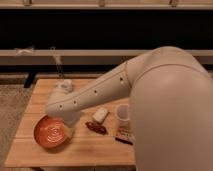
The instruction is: Place the eraser in the ceramic cup
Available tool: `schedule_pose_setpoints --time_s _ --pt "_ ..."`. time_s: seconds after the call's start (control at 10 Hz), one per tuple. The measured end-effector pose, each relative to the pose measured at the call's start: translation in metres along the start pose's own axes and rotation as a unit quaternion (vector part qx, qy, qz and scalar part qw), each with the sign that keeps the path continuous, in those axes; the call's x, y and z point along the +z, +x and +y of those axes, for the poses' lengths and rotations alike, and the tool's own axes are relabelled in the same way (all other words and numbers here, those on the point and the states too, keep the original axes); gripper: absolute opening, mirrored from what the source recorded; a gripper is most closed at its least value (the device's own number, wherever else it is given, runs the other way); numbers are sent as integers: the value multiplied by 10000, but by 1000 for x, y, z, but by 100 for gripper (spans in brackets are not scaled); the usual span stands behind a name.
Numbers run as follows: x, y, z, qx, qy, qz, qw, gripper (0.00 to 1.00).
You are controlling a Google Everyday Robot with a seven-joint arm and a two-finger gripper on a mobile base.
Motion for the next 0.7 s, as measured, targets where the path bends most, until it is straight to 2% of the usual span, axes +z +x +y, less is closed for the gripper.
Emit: schedule_pose_setpoints --time_s 0.3,0.5,0.7 --pt "25 64 -19 369 -145 107 9992 80" --pt "46 100 -38 432 -204 119 9988 80" --pt "66 125 -55 420 -259 103 9987 80"
